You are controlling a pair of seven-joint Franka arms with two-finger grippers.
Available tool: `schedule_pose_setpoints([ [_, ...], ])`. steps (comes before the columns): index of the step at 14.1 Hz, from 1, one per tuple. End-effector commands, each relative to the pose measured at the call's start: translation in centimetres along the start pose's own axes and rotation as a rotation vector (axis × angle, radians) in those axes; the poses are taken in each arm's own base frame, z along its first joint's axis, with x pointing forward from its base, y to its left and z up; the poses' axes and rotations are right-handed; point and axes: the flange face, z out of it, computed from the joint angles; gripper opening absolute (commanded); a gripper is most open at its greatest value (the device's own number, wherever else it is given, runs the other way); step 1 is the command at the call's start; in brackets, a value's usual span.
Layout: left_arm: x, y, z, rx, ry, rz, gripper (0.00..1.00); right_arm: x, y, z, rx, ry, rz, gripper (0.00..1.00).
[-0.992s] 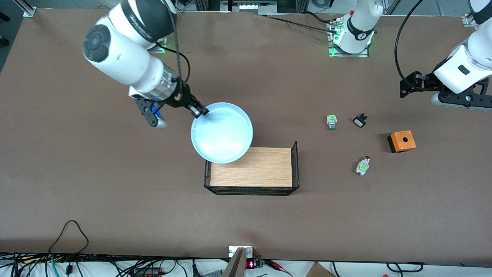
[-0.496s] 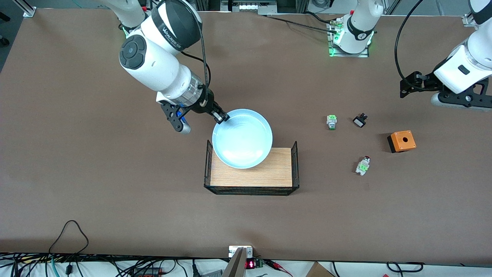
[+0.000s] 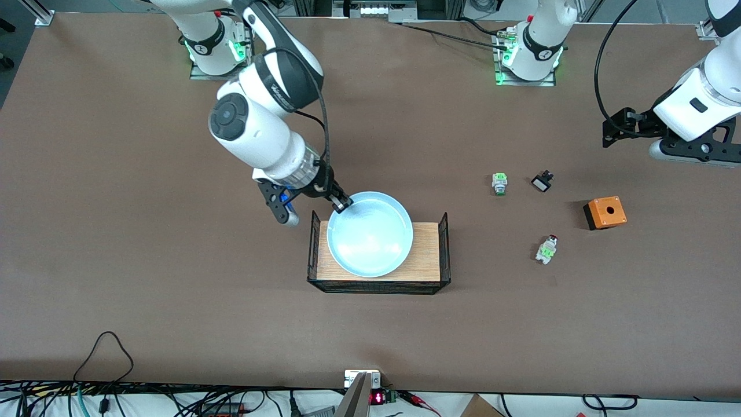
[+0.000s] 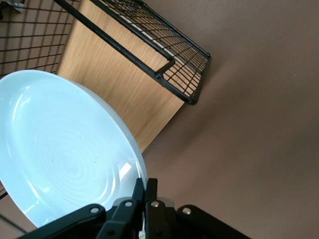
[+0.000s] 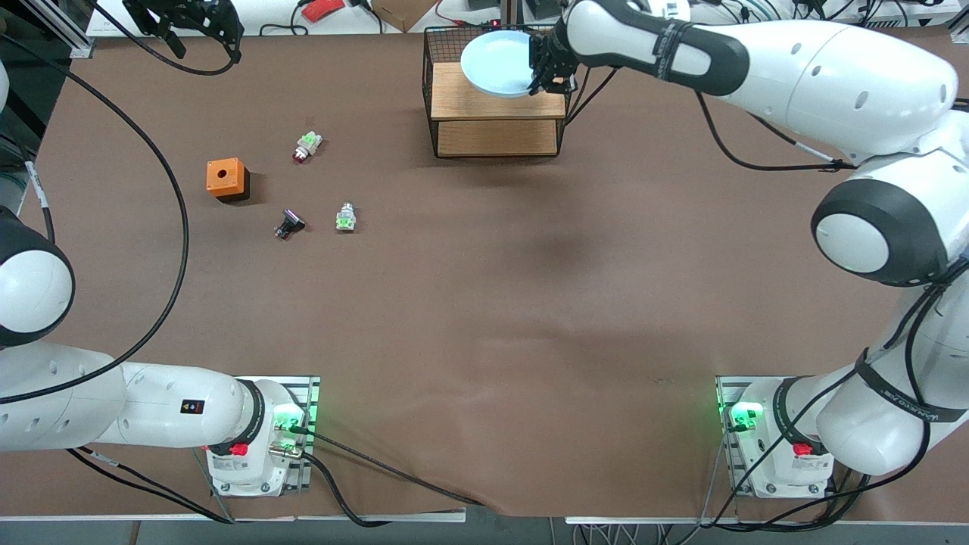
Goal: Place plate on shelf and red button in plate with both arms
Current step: 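Lower the plate onto the tray and open the right gripper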
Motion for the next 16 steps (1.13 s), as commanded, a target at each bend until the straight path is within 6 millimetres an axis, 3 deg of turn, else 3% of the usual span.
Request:
schedule_pose_setpoints([
  [1,0.3,-0.3,-0.5,-0.011,-0.005,0.000,1.00,0.9,-0.7,0.2,0.014,0.030,0.005,0.00],
  [6,0.3,-0.4,-0.5,-0.011,-0.005,-0.002,1.00,1.1,-0.7,2.3,0.021,0.040,0.007,0.00],
  [9,0.3,-0.4,-0.5,-0.011,-0.005,-0.002,1.00,0.0,-0.4,4.5,-0.007,0.088,-0.055,0.00],
  [16,0.3,-0.4,-0.5,-0.011,-0.005,-0.003,1.00,-0.3,0.0,5.8,-0.029,0.098,-0.070,0.00],
])
